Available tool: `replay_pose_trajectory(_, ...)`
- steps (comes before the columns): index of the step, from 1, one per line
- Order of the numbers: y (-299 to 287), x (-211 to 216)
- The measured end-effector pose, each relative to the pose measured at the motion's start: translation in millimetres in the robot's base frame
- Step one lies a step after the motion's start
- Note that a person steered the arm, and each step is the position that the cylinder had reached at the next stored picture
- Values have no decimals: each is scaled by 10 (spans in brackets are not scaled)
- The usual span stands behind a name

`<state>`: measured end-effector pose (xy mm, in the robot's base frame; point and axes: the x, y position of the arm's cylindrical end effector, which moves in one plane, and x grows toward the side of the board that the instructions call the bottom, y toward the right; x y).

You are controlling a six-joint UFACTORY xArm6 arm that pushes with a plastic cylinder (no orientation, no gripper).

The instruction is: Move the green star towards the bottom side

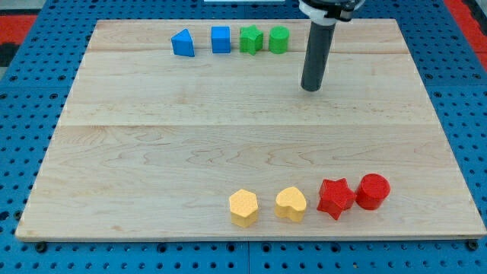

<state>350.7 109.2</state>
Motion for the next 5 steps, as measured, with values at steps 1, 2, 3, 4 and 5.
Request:
replay_pose_trajectory(1,71,-323)
replay_pose_trajectory(2,179,-544)
replay_pose_trajectory(3,179,-878)
replay_pose_trajectory(4,-227,-1054)
replay_pose_trajectory(5,-725,-1054)
